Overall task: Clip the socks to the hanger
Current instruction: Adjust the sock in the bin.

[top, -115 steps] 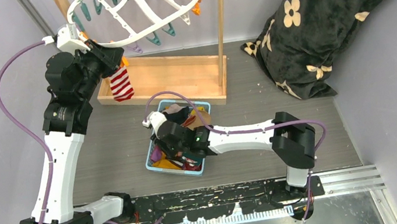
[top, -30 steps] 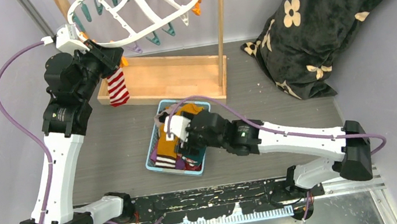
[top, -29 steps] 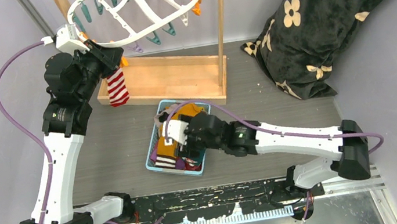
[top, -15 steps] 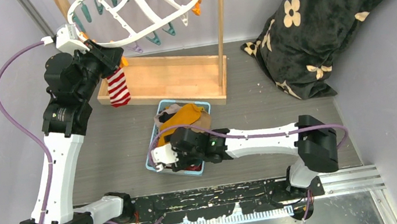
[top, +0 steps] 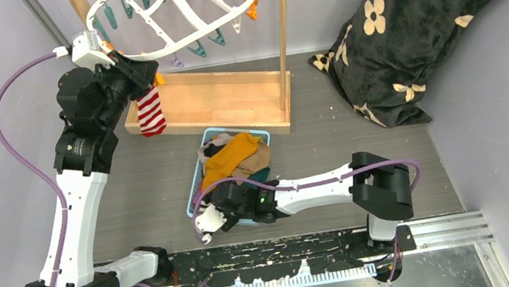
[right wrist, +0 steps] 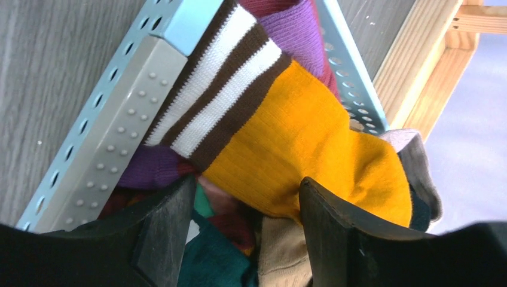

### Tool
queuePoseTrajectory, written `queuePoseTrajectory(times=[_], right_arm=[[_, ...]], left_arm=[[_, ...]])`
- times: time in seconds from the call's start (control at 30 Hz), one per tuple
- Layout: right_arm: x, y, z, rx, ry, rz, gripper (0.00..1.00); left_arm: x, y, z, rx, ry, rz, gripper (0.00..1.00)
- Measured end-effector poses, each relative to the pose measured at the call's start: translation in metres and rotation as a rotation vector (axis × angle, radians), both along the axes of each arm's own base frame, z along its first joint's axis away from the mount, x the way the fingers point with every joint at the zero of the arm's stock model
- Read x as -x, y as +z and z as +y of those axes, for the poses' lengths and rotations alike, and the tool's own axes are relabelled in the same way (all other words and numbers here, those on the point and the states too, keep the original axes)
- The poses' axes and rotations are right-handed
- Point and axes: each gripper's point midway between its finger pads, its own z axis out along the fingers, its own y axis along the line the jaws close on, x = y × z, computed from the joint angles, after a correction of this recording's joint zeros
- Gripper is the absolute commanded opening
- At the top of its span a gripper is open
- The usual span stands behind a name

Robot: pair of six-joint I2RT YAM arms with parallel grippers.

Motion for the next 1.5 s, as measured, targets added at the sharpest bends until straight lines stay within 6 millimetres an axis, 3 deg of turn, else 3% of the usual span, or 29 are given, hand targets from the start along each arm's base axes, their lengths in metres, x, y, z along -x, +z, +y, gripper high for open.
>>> queuePoseTrajectory(times=[0.07, 0.2, 0.5, 0.67, 0.83, 0.97, 1.1, 1.2, 1.3, 1.4, 1.5], right_arm=[[-0.002, 0.001, 0.003, -0.011, 0.010, -0.018, 0.61], [-0.001, 0.005, 0.010, -0.046, 0.022, -0.032, 0.39], [0.006, 0.013, 0.024, -0.128, 0.028, -0.002, 0.44], [0.013, 0.004, 0.020, -0.096, 0.046, 0.041, 0.02], [0.008, 0.006, 0.020, -0.117, 0.014, 0.043, 0.01], [-0.007, 0.020, 0.021, -0.203, -0.070, 0.070, 0.01], [-0.041, 0.063, 0.012, -0.375, -0.208, 0.098, 0.01], [-0.068, 0.108, -0.007, -0.529, -0.313, 0.082, 0.01], [-0.086, 0.140, -0.026, -0.635, -0.394, 0.058, 0.01], [-0.087, 0.147, -0.038, -0.680, -0.433, 0.061, 0.01], [-0.083, 0.133, -0.044, -0.662, -0.450, 0.087, 0.01]], left_arm=[[0.000, 0.000, 0.000, 0.000, 0.000, 0.000, 0.09], [0.000, 0.000, 0.000, 0.000, 0.000, 0.000, 0.09], [0.000, 0.000, 0.000, 0.000, -0.002, 0.000, 0.09], [0.000, 0.000, 0.000, 0.000, -0.003, 0.000, 0.09], [0.000, 0.000, 0.000, 0.000, -0.003, 0.000, 0.08], [0.000, 0.000, 0.000, 0.000, -0.003, 0.000, 0.09], [0.000, 0.000, 0.000, 0.000, -0.003, 0.000, 0.08], [0.000, 0.000, 0.000, 0.000, -0.003, 0.000, 0.08], [0.000, 0.000, -0.001, 0.000, -0.003, 0.000, 0.09], [0.000, 0.000, -0.001, 0.000, -0.004, 0.000, 0.08], [0.001, 0.000, -0.001, 0.001, -0.008, 0.000, 0.08]])
